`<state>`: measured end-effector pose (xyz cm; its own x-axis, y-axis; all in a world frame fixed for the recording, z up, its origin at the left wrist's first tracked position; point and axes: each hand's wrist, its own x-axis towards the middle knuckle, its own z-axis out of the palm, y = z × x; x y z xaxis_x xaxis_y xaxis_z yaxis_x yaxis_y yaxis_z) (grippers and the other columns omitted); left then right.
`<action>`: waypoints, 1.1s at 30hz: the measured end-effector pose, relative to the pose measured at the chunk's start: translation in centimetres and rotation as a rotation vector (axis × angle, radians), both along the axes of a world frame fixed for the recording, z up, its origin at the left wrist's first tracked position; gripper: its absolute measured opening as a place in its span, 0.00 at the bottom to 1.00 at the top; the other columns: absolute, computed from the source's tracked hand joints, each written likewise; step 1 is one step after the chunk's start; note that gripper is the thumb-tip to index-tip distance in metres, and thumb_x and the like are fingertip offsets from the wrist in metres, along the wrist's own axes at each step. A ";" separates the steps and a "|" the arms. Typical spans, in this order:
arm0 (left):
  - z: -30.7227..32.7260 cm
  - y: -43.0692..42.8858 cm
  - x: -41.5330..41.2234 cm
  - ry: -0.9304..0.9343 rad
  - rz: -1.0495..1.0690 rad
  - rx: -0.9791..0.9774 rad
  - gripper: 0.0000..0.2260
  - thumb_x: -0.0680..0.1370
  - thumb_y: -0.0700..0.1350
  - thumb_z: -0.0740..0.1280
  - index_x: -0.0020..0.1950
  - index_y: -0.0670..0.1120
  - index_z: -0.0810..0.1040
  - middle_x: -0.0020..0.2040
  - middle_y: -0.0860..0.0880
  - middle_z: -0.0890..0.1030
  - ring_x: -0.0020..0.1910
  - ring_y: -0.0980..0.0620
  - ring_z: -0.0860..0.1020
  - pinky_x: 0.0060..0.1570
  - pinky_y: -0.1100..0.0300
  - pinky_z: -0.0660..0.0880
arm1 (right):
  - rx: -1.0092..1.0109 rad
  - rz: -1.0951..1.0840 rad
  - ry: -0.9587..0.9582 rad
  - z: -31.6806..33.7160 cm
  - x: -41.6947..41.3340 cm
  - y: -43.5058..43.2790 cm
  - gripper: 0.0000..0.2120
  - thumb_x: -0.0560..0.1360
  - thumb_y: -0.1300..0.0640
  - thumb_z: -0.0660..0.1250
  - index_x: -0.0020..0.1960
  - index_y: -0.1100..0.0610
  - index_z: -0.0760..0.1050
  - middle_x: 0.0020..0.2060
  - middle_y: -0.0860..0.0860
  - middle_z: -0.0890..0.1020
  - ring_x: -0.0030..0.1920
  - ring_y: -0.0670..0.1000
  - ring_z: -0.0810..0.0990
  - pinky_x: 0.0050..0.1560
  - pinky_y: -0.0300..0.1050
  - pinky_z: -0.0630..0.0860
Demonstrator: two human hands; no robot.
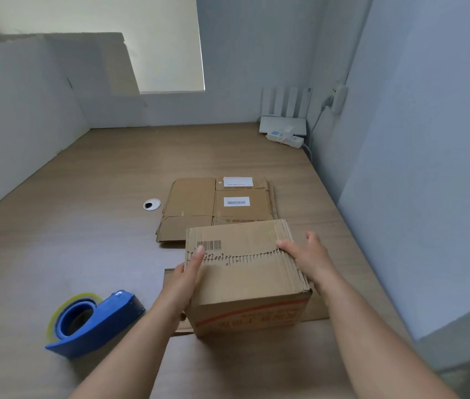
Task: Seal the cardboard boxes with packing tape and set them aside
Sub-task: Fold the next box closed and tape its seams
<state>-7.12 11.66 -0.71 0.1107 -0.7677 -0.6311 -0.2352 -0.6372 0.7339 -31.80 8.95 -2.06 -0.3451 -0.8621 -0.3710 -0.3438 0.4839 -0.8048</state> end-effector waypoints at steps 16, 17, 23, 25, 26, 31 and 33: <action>5.9 -3.7 0.2 0.435 0.085 -0.116 0.19 0.74 0.66 0.62 0.53 0.53 0.80 0.41 0.48 0.84 0.37 0.46 0.82 0.40 0.51 0.77 | -0.006 0.188 -0.071 12.9 -0.7 -0.6 0.34 0.67 0.26 0.60 0.53 0.54 0.80 0.48 0.55 0.84 0.49 0.60 0.82 0.57 0.59 0.76; 5.7 -3.5 0.0 0.474 0.089 -0.107 0.20 0.74 0.66 0.62 0.55 0.53 0.80 0.43 0.48 0.84 0.39 0.46 0.81 0.42 0.49 0.77 | -0.015 0.161 -0.004 13.8 -0.6 -0.7 0.35 0.65 0.26 0.60 0.56 0.53 0.79 0.51 0.55 0.83 0.51 0.59 0.81 0.58 0.59 0.76; 3.6 -2.1 1.9 0.472 0.128 -0.037 0.20 0.75 0.65 0.61 0.56 0.54 0.79 0.40 0.46 0.83 0.38 0.44 0.80 0.41 0.46 0.77 | 0.121 0.214 0.038 12.4 2.1 -0.7 0.34 0.69 0.28 0.59 0.64 0.51 0.75 0.58 0.56 0.80 0.52 0.60 0.80 0.51 0.57 0.79; 3.8 -2.0 3.4 0.417 0.133 -0.034 0.19 0.76 0.65 0.59 0.53 0.53 0.79 0.37 0.46 0.83 0.35 0.45 0.80 0.41 0.48 0.76 | 0.156 0.240 -0.021 10.9 3.4 -0.9 0.35 0.69 0.27 0.58 0.64 0.50 0.75 0.58 0.56 0.80 0.49 0.60 0.81 0.45 0.57 0.81; 3.9 -1.9 4.1 0.398 0.138 -0.031 0.18 0.76 0.65 0.59 0.51 0.53 0.79 0.35 0.46 0.83 0.33 0.46 0.79 0.40 0.49 0.76 | 0.156 0.252 -0.039 10.3 4.0 -1.1 0.35 0.69 0.26 0.57 0.64 0.50 0.75 0.57 0.56 0.80 0.48 0.60 0.82 0.43 0.56 0.82; 4.1 -1.4 7.3 0.323 0.183 -0.051 0.19 0.76 0.66 0.58 0.48 0.53 0.78 0.31 0.46 0.82 0.33 0.45 0.78 0.42 0.50 0.74 | 0.148 0.338 -0.130 9.1 7.0 -1.9 0.35 0.69 0.25 0.55 0.65 0.47 0.74 0.57 0.55 0.80 0.50 0.59 0.81 0.47 0.57 0.81; 4.1 -1.4 8.3 0.298 0.211 -0.061 0.19 0.76 0.66 0.58 0.49 0.53 0.78 0.31 0.45 0.82 0.36 0.44 0.78 0.45 0.45 0.75 | 0.132 0.382 -0.222 8.7 7.6 -1.8 0.35 0.67 0.23 0.54 0.61 0.45 0.76 0.53 0.54 0.83 0.49 0.58 0.82 0.52 0.60 0.79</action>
